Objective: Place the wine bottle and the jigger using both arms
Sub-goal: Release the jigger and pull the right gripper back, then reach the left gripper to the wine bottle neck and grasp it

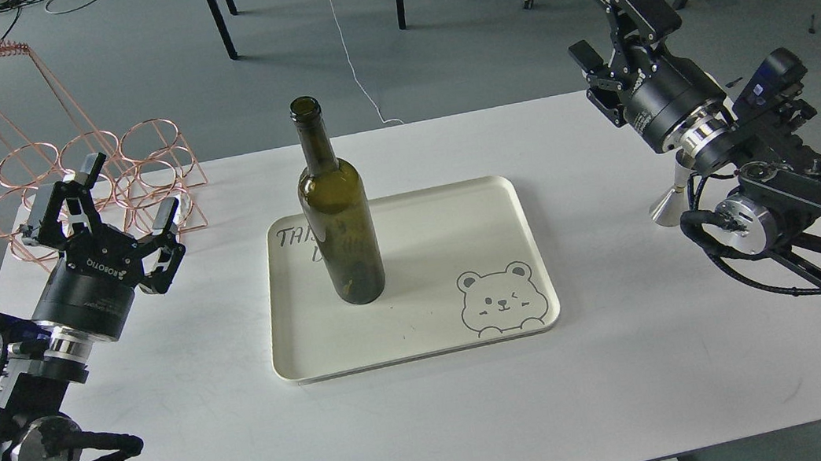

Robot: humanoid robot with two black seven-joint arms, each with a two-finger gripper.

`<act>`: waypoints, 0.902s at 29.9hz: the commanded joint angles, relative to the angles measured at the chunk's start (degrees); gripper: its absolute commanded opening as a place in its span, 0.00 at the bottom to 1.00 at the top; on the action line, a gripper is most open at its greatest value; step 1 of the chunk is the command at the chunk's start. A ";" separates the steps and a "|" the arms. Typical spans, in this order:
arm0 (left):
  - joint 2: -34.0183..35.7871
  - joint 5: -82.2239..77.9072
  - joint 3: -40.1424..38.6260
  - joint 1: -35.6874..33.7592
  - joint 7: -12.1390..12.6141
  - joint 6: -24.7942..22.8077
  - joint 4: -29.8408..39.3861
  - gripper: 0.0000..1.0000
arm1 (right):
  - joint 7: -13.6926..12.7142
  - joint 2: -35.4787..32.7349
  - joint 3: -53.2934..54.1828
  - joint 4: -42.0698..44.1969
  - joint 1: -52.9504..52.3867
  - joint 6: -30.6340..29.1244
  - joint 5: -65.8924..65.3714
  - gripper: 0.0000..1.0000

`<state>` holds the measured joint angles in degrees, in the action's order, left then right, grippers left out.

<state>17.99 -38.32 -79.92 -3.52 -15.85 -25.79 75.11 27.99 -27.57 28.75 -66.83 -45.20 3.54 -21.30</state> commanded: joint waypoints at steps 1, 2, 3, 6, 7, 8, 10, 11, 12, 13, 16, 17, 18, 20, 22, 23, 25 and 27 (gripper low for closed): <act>1.77 -0.26 0.03 0.09 -0.84 0.39 1.09 0.98 | 0.01 3.92 3.24 8.35 0.29 -14.83 6.77 0.98; 2.39 -0.44 0.03 0.18 -1.19 0.82 1.53 0.98 | 0.01 4.54 3.76 11.07 0.38 -18.80 8.71 0.98; 2.83 -0.79 0.03 0.35 -1.72 1.35 2.06 0.98 | 0.01 5.68 4.03 13.71 0.47 -22.58 10.90 0.98; 4.15 -4.38 0.20 1.05 -4.88 1.80 3.73 0.98 | 0.01 8.50 5.08 19.44 1.95 -31.54 15.31 0.98; 4.68 -6.48 0.20 1.49 -6.37 1.79 4.51 0.98 | 0.01 8.50 5.61 20.15 3.09 -31.54 15.41 0.98; 4.68 -6.50 0.20 1.49 -6.38 1.79 4.52 0.98 | 0.01 8.50 5.62 20.16 3.10 -31.54 15.41 0.98; 6.51 -15.03 0.20 2.63 -11.69 1.79 7.48 0.98 | 0.01 8.59 6.05 20.16 6.67 -31.54 15.41 0.99; 6.53 -15.12 0.20 2.64 -11.74 1.79 7.51 0.98 | 0.01 8.59 6.05 20.16 6.71 -31.54 15.41 0.99; 8.27 -21.47 0.20 2.72 -12.15 1.71 9.42 0.98 | 0.01 8.50 6.05 19.98 8.19 -31.54 15.41 0.99; 10.02 -25.62 0.20 2.73 -12.15 1.71 10.84 0.98 | 0.01 8.50 6.14 19.98 8.55 -31.54 15.32 0.99; 13.63 -35.56 0.03 2.20 -12.15 1.71 14.27 0.98 | 0.01 8.68 6.05 19.89 9.60 -31.54 15.23 0.99; 15.30 -39.16 -0.06 1.76 -12.15 1.71 15.23 0.98 | 0.01 8.85 6.05 19.63 10.13 -31.54 15.23 0.99; 16.79 -42.33 -0.06 1.15 -12.15 1.71 16.03 0.98 | 0.01 8.94 6.05 19.45 10.57 -31.54 15.14 0.99; 19.35 -49.45 0.20 -0.78 -12.15 1.71 17.87 0.98 | 0.01 8.94 6.05 18.75 11.54 -31.54 14.97 0.99; 20.41 -57.09 0.47 -2.54 -12.15 1.71 19.02 0.98 | 0.01 8.94 6.05 18.66 11.98 -31.54 14.18 0.99; 20.76 -60.78 0.55 -3.50 -12.15 1.71 19.29 0.98 | 0.01 8.94 6.05 18.66 11.98 -31.54 13.83 0.99; 21.99 -66.85 0.99 -5.79 -12.15 1.79 19.38 0.98 | 0.01 8.94 6.05 18.75 11.98 -31.54 13.39 0.99; 23.22 -70.82 3.00 -9.21 -12.15 1.79 19.20 0.98 | 0.01 9.03 6.05 18.66 11.98 -31.54 13.21 0.99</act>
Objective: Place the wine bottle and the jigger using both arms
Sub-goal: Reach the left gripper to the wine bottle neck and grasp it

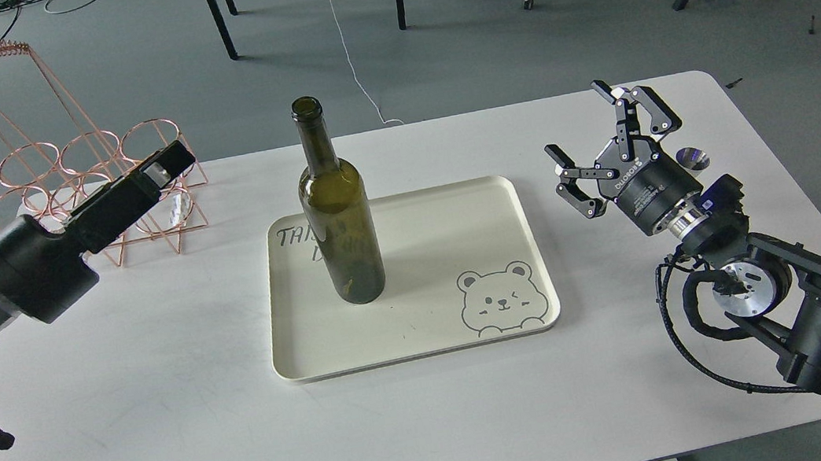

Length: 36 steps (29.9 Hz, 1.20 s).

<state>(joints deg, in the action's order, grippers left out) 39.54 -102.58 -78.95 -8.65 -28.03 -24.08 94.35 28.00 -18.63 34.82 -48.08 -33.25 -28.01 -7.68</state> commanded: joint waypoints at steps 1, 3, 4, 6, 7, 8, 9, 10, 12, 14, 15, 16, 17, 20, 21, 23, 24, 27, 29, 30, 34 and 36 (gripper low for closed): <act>2.29 -8.14 3.87 -6.27 0.03 0.09 -0.22 0.98 | 0.00 0.17 -0.02 -0.08 0.03 0.01 -0.75 0.99; 2.47 -10.87 8.17 -10.48 0.03 0.09 -0.48 0.98 | 0.00 0.08 -0.02 -0.08 0.03 0.01 -1.28 0.99; 2.39 -12.62 10.46 -12.68 0.03 0.17 -0.74 0.98 | 0.00 0.08 -0.02 -0.08 0.03 0.01 -1.54 0.99; 1.95 -15.71 13.63 -15.59 0.03 0.26 -2.23 0.98 | 0.00 0.08 -0.02 0.01 0.12 0.01 -1.63 0.99; 1.69 -16.85 14.60 -16.47 0.03 0.35 -3.02 0.98 | 0.00 0.08 -0.02 -0.08 0.12 0.01 -1.63 0.99; 1.33 -17.30 15.22 -17.01 0.03 0.44 -3.55 0.98 | 0.00 0.08 -0.02 -0.08 0.12 0.01 -1.63 0.99; 0.81 -17.82 15.57 -17.62 0.03 0.44 -3.91 0.98 | 0.00 -0.01 -0.02 -0.08 0.12 0.01 -1.63 0.99; 0.37 -18.44 15.75 -18.15 0.03 0.44 -4.00 0.98 | 0.00 -0.01 -0.02 -0.08 0.12 0.01 -1.63 0.99; -0.51 -20.37 16.71 -18.59 0.03 0.35 -4.09 0.98 | 0.00 -0.18 -0.02 0.01 0.12 0.01 -1.63 0.99; -1.04 -21.77 17.68 -19.29 0.03 0.35 -4.18 0.98 | 0.00 -0.27 -0.02 0.01 0.12 0.01 -1.63 0.99; -1.48 -22.04 18.30 -19.56 0.03 0.35 -4.44 0.98 | 0.00 -0.27 -0.02 -0.08 0.12 0.01 -1.63 0.99; -1.92 -22.05 18.56 -19.65 0.03 0.35 -4.70 0.98 | 0.00 -0.27 -0.02 -0.08 0.12 0.01 -1.63 0.99; -2.53 -22.05 18.74 -19.65 0.03 0.35 -4.88 0.98 | 0.00 -0.27 -0.02 -0.08 0.12 0.01 -1.63 0.99; -3.94 -21.96 18.74 -19.74 0.03 0.35 -5.14 0.98 | 0.00 -0.36 -0.02 -0.08 0.12 0.01 -1.63 0.99; -4.46 -21.96 18.83 -19.82 0.03 0.35 -5.32 0.98 | 0.00 -0.36 -0.02 -0.08 0.12 0.01 -1.89 0.99; -5.43 -22.13 19.09 -20.44 0.03 0.35 -6.19 0.98 | 0.00 -0.36 -0.02 -0.08 0.12 0.01 -2.42 0.99; -5.87 -22.13 19.53 -20.87 0.03 0.35 -6.81 0.98 | 0.00 -0.36 -0.02 -0.08 0.20 0.01 -2.60 0.99; -6.31 -22.13 20.59 -22.10 0.03 0.35 -7.78 0.98 | 0.00 -0.36 -0.02 -0.08 0.29 0.01 -2.69 0.99; -6.93 -22.22 21.02 -22.90 0.03 0.35 -8.13 0.97 | 0.00 -0.45 -0.02 -0.08 0.38 0.01 -2.69 0.99; -7.37 -22.14 21.37 -23.33 0.03 0.35 -8.22 0.97 | 0.00 -0.53 -0.02 -0.08 0.38 0.01 -2.69 0.99; -7.90 -22.22 22.69 -24.66 0.03 0.35 -8.66 0.94 | 0.00 -0.71 0.07 -0.08 0.38 0.01 -2.69 0.99; -7.98 -22.22 23.31 -25.18 0.03 0.35 -9.01 0.91 | 0.00 -0.89 0.16 -0.08 0.38 0.01 -2.69 0.99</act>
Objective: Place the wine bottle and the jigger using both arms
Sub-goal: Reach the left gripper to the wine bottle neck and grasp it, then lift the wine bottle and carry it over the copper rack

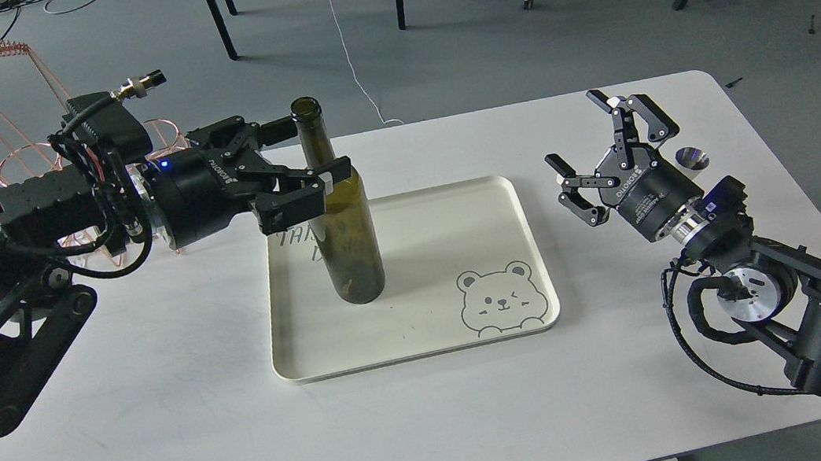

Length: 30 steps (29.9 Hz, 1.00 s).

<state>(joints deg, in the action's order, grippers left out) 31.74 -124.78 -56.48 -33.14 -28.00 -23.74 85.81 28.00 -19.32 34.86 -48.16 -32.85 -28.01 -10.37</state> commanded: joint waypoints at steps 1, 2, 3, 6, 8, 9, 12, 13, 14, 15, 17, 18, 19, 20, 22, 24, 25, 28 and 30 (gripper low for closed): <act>-0.45 -0.02 1.10 -0.87 0.00 -0.07 -0.64 0.90 | 0.00 -0.19 0.38 -0.09 -0.02 0.01 0.00 0.99; -0.89 -0.02 1.37 -0.96 0.00 0.01 -0.82 0.89 | 0.00 -0.19 0.64 -0.27 0.07 0.01 0.00 0.99; -1.33 -0.02 1.37 -1.05 0.00 -0.07 -0.99 0.89 | 0.00 -0.19 0.73 -0.36 0.07 0.01 0.00 0.99; -1.95 -0.11 1.37 -1.49 0.00 -0.07 -1.43 0.87 | 0.00 -0.54 0.82 -0.54 0.07 0.01 0.00 0.99; -2.39 -0.11 1.46 -1.84 0.00 0.01 -2.05 0.84 | 0.00 -0.81 0.82 -0.62 0.07 0.01 0.00 0.99; -2.48 -0.11 1.46 -2.10 0.00 -0.07 -2.14 0.82 | 0.00 -0.90 0.91 -0.62 0.07 0.01 0.00 0.99; -2.56 -0.11 2.33 -2.89 0.00 0.01 -2.40 0.74 | 0.00 -1.33 1.17 -0.71 0.16 0.01 0.00 0.99; -2.56 -0.11 2.42 -2.98 0.00 0.01 -2.58 0.72 | 0.00 -1.42 1.17 -0.71 0.24 0.01 0.00 0.99; -2.56 -0.11 2.51 -3.16 0.00 0.01 -2.84 0.69 | 0.00 -1.42 1.17 -0.71 0.42 0.01 0.00 0.99; -2.56 -0.11 2.60 -3.33 0.00 0.01 -2.84 0.67 | 0.00 -1.42 1.26 -0.80 0.42 0.01 0.00 0.99; -2.56 -0.20 2.69 -3.34 0.00 0.01 -2.93 0.61 | 0.00 -1.42 1.35 -1.15 0.51 0.01 0.00 0.99; -2.48 -0.20 2.69 -3.34 0.00 0.01 -2.93 0.60 | 0.00 -1.42 1.52 -1.15 0.51 0.01 0.00 0.99; -2.48 -0.20 2.69 -3.34 0.00 0.01 -2.93 0.59 | 0.00 -1.42 1.79 -1.15 0.60 0.01 0.00 0.99; -2.48 -0.20 2.69 -3.34 0.00 0.01 -2.93 0.57 | 0.00 -1.42 1.88 -1.15 0.51 0.01 0.00 0.99; -2.48 -0.20 2.69 -3.42 0.00 0.01 -2.93 0.54 | 0.00 -1.42 1.88 -1.15 0.51 0.01 0.00 0.99; -2.48 -0.11 2.69 -3.51 0.00 0.01 -2.93 0.52 | 0.00 -1.42 1.88 -1.15 0.51 0.01 0.00 0.99; -2.48 -0.11 2.69 -3.51 0.00 0.01 -2.93 0.51 | 0.00 -1.42 1.88 -1.15 0.51 0.01 0.00 0.99; -2.48 -0.02 2.69 -3.68 0.00 0.10 -2.93 0.47 | 0.00 -1.42 1.88 -1.15 0.60 0.01 0.00 0.99; -2.48 -0.02 2.60 -3.77 0.00 0.10 -2.84 0.39 | 0.00 -1.42 1.88 -1.15 0.60 0.01 0.00 0.99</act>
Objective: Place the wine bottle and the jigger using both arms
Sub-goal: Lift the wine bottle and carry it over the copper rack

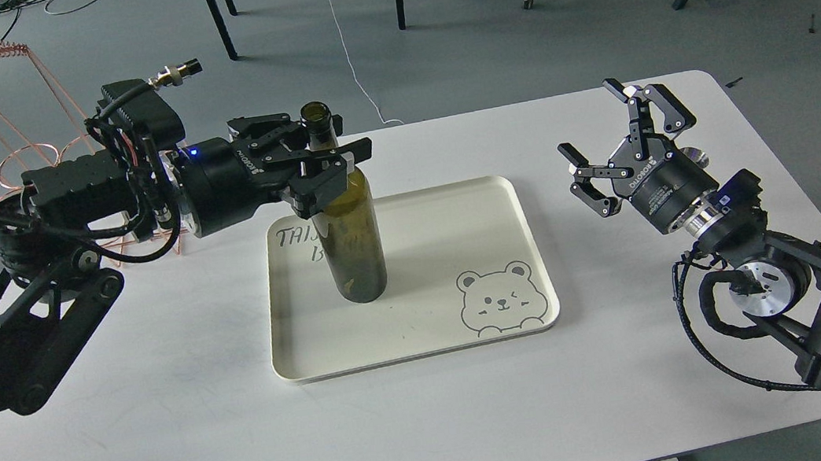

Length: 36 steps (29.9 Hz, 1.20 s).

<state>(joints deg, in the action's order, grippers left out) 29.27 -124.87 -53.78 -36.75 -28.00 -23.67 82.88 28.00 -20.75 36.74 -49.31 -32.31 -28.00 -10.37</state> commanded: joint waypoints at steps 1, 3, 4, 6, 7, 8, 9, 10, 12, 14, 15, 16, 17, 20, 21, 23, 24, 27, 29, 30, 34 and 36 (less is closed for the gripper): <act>0.00 0.06 -0.09 -0.25 0.00 0.03 0.09 0.33 | 0.00 0.00 0.00 0.00 0.23 0.00 0.00 0.99; 0.00 0.06 -0.09 -0.68 0.00 0.03 0.09 0.22 | 0.00 0.00 0.00 0.00 0.23 0.00 0.00 0.99; 0.00 0.06 -0.09 -0.95 0.00 0.03 0.09 0.20 | 0.00 0.00 0.00 0.00 0.23 0.00 0.00 0.99; 0.09 0.15 -0.09 -1.21 0.00 0.03 0.18 0.17 | 0.00 0.00 0.00 0.00 0.23 0.00 0.00 0.99; 0.17 0.32 -0.18 -1.39 0.00 0.03 0.44 0.15 | 0.00 0.00 0.00 0.00 0.23 0.00 0.00 0.99; 0.26 0.50 -0.18 -1.74 0.00 0.03 0.70 0.15 | 0.00 0.00 0.00 0.00 0.23 0.00 0.00 0.99; 0.52 0.76 -0.27 -2.09 0.00 -0.06 0.97 0.15 | 0.00 0.00 0.09 0.00 0.23 0.00 0.00 0.99; 0.70 1.72 -0.35 -2.62 0.00 -0.15 1.14 0.15 | 0.00 0.00 0.09 0.00 0.23 0.00 0.00 0.99; 1.84 4.44 -0.27 -4.37 0.00 -0.32 1.23 0.15 | 0.00 0.00 0.00 0.00 0.23 0.00 0.00 0.99; 3.68 7.69 -0.18 -7.09 0.00 -0.68 1.23 0.15 | 0.00 0.00 0.09 0.00 0.23 0.00 0.00 0.99; 4.56 9.19 -0.18 -8.50 0.00 -0.85 1.23 0.15 | 0.00 0.00 0.09 0.00 0.23 0.00 0.00 0.99; 5.79 10.94 -0.09 -10.25 0.00 -1.20 1.06 0.15 | 0.00 0.00 0.09 0.00 0.23 0.00 0.00 0.99; 7.11 12.70 -0.09 -12.01 0.00 -1.73 0.80 0.15 | 0.00 0.00 0.09 -0.09 0.23 0.00 0.00 0.99; 10.88 16.92 -0.09 -16.40 0.00 -3.05 0.10 0.15 | 0.00 0.00 0.00 0.00 0.23 0.00 0.00 0.99; 12.20 18.33 -0.09 -17.72 0.00 -3.31 -0.69 0.15 | 0.00 0.00 0.09 0.00 0.32 0.00 0.00 0.99; 14.40 20.35 -0.09 -19.93 0.00 -3.84 -2.97 0.15 | 0.00 0.09 0.00 0.00 0.32 0.00 0.00 0.99; 15.63 21.06 -0.01 -20.89 0.00 -3.93 -4.38 0.15 | 0.00 0.09 0.00 0.00 0.32 0.00 0.00 0.99; 18.10 21.59 0.00 -22.83 0.00 -3.93 -9.56 0.15 | 0.00 0.00 0.00 0.00 0.32 0.00 0.00 0.99; 18.81 21.42 0.00 -23.88 0.00 -3.84 -13.78 0.15 | 0.00 0.00 0.00 0.00 0.32 0.00 0.00 0.99; 19.24 21.24 0.00 -24.33 0.00 -3.58 -15.88 0.15 | 0.00 0.00 0.00 0.00 0.41 0.00 0.00 0.99; 21.70 20.72 0.17 -24.16 0.00 -3.40 -21.34 0.15 | 0.00 -0.08 0.00 0.00 0.41 0.00 -0.09 0.99; 22.15 20.37 2.18 -24.33 0.00 -3.23 -22.40 0.15 | 0.00 -0.08 0.00 0.00 0.49 0.00 -0.09 0.99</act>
<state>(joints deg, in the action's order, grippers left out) 50.46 -104.03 -53.54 -61.08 -27.97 -27.14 62.50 28.00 -20.79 36.73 -49.30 -31.91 -28.00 -10.44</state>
